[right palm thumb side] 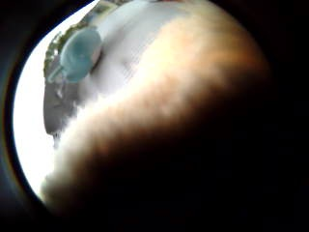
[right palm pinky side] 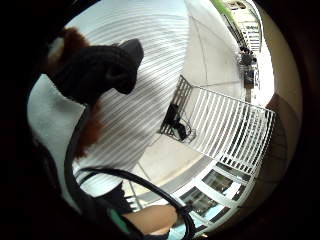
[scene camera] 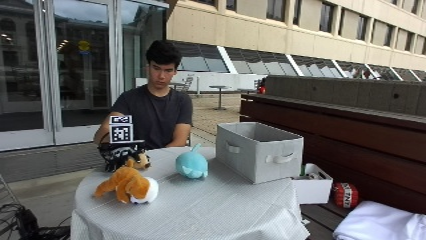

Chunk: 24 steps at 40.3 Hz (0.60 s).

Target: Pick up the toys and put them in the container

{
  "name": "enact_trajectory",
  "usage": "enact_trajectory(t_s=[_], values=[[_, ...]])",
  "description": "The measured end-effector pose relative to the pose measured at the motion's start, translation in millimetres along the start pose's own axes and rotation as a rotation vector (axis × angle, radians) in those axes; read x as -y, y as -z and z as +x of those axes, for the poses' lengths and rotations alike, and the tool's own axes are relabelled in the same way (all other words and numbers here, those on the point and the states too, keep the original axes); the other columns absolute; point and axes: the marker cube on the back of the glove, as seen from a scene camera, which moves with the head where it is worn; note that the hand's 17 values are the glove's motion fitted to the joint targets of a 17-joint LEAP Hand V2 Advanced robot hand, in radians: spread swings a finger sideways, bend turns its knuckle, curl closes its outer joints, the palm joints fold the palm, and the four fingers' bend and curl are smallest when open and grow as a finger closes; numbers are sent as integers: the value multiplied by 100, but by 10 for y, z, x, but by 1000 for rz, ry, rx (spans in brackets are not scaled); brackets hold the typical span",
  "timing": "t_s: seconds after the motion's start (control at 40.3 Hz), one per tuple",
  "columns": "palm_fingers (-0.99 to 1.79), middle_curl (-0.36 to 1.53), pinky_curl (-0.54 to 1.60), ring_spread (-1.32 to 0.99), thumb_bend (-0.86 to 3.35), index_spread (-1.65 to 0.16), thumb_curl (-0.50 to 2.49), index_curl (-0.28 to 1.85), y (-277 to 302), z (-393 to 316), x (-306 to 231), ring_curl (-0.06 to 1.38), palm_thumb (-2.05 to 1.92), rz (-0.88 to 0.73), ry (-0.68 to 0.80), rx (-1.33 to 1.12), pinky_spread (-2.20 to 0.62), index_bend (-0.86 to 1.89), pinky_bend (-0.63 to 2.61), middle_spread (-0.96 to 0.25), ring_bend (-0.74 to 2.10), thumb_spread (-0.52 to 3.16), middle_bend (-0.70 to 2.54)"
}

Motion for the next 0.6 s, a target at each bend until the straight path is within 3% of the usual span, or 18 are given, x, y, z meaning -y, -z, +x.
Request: enact_trajectory(t_s=[0.124, 0.248, 0.347, 0.447, 0.596], values=[[38, 28, 44, -19, 26, -33, 29, 13, 21, -19, -31, 35, 47, 18, -6, -11, -26, 6, 134, -12, 81, 119, 8], [63, 31, 42, -31, 35, -33, 36, 17, 82, -95, -104, 42, 63, 71, -17, -22, -36, 18, 122, -17, 97, 120, 22], [98, 38, 36, -37, 42, -33, 43, 18, 152, -170, -2, 40, 80, 251, -1, -94, -41, 26, 103, -23, 96, 110, 43], [136, 48, 31, -39, 58, -31, 51, 26, 291, -264, -28, 42, 101, 186, 13, -104, -47, 43, 80, -27, 96, 110, 74], [128, 51, 30, -40, 56, -28, 57, 32, 896, -511, 42, 43, 99, 285, -47, -64, -48, 49, 73, -29, 101, 94, 83]])
